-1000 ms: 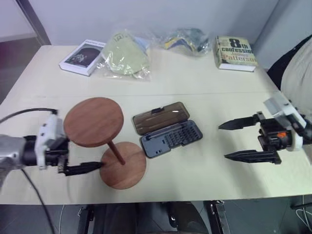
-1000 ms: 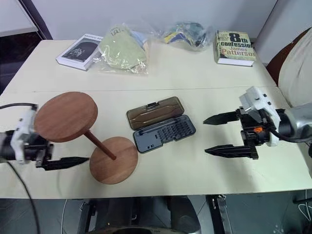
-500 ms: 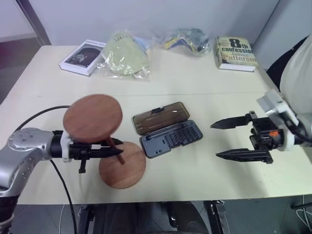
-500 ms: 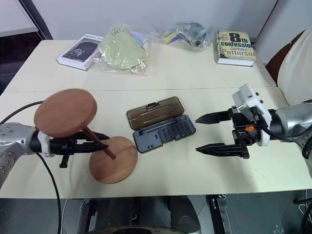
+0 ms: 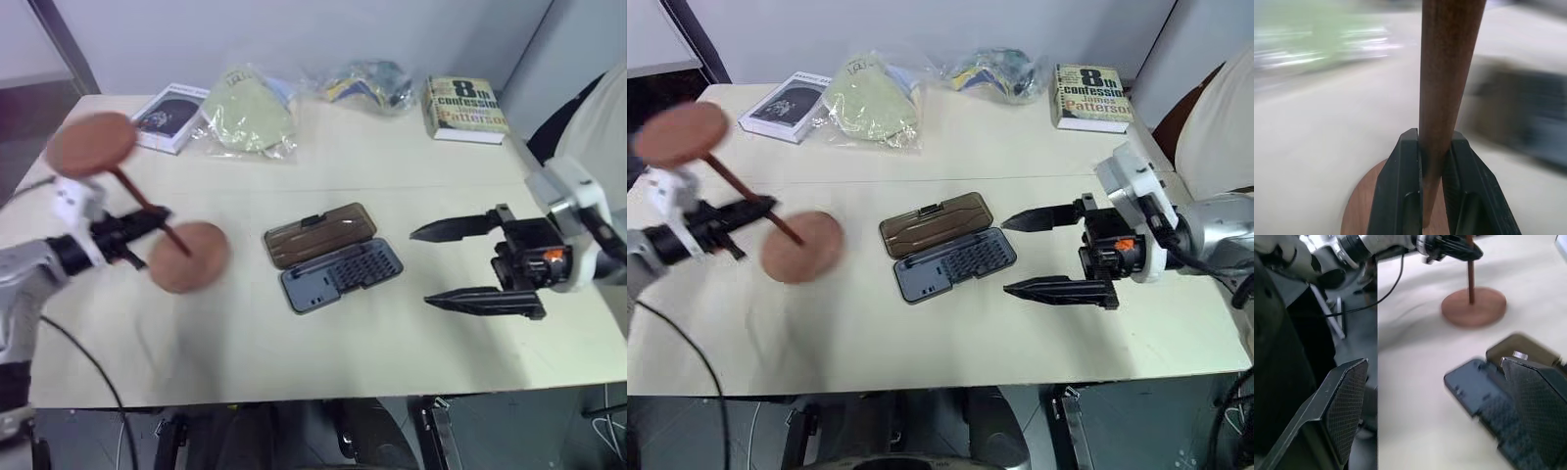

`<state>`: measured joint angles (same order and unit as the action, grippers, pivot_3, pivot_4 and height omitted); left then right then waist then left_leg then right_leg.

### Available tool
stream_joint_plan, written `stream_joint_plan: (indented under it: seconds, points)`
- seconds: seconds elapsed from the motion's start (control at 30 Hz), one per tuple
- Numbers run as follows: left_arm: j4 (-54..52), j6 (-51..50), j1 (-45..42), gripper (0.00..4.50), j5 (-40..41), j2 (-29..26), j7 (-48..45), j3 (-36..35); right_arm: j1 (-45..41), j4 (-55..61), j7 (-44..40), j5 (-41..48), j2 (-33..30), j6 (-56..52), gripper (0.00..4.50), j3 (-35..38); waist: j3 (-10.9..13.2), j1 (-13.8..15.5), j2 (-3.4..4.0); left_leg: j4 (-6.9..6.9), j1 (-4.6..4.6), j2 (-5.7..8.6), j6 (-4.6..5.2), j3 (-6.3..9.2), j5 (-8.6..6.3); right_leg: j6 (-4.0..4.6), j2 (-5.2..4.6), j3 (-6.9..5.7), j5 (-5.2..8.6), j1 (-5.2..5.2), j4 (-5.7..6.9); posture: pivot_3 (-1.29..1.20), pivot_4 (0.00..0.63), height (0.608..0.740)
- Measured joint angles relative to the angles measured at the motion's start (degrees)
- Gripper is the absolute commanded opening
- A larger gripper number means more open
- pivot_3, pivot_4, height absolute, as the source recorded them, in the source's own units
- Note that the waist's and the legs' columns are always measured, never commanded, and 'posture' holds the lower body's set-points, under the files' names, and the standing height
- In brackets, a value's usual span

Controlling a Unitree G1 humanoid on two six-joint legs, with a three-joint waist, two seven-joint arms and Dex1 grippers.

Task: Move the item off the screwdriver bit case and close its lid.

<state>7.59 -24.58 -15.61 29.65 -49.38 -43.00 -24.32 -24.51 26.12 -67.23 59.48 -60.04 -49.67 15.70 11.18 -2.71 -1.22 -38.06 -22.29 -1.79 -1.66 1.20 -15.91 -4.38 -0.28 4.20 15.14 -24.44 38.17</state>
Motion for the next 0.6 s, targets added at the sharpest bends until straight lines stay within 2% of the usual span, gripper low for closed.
stream_joint_plan:
  seconds: [0.17,0.27,0.33,0.37,0.53,0.6]
  points:
    - [10.43,3.60,-2.51,0.02,-2.27,-0.09,6.63,-3.31,-3.20,-1.26,3.04,-0.82,3.34,0.17,4.50,-3.02,-0.02,0.28,0.01,0.02,-0.03,-0.02,0.00,0.01,0.00,-0.02,-0.19,-0.09,-0.01,-0.02,0.01,0.00,0.150,0.737]
    - [11.96,3.75,-2.94,0.02,-2.82,-0.39,8.08,-3.54,-3.77,-2.27,3.73,-1.85,4.12,0.37,4.50,-4.10,-0.06,0.10,0.06,0.02,0.01,-0.02,0.00,-0.01,0.00,-0.02,-0.23,-0.08,-0.02,-0.01,0.05,0.00,0.150,0.737]
    - [12.53,3.97,-3.02,1.06,-3.16,-0.52,8.50,-3.52,-4.12,-2.90,3.90,-2.56,4.55,0.76,4.50,-4.48,-0.08,-0.01,0.09,0.03,0.04,-0.03,0.00,-0.01,0.00,-0.01,-0.22,-0.08,-0.02,-0.01,0.08,0.00,0.150,0.737]
    - [13.11,4.13,-2.62,1.30,-4.50,-0.93,9.24,-3.42,-4.50,-3.01,3.90,-2.95,4.82,1.05,4.50,-4.93,-0.07,-0.16,0.10,0.04,0.05,-0.03,0.00,-0.02,0.00,-0.01,-0.20,-0.06,-0.02,-0.01,0.09,0.00,0.150,0.737]
    - [14.69,4.23,2.42,3.80,-7.79,-1.42,9.60,-3.53,-5.80,-5.40,3.96,-4.47,5.79,1.44,4.50,-6.41,-0.05,-0.36,0.06,0.06,-0.07,-0.04,0.00,0.01,0.00,-0.01,-0.27,-0.08,-0.02,-0.09,0.05,0.00,0.150,0.737]
    - [13.16,3.53,5.24,3.80,-7.66,-2.32,8.61,-4.68,-6.35,-5.79,3.91,-4.84,6.25,1.56,4.50,-6.79,-0.03,-0.17,-0.01,0.06,-0.12,-0.06,0.00,0.01,0.00,-0.01,-0.31,-0.09,-0.02,-0.11,0.02,0.00,0.150,0.737]
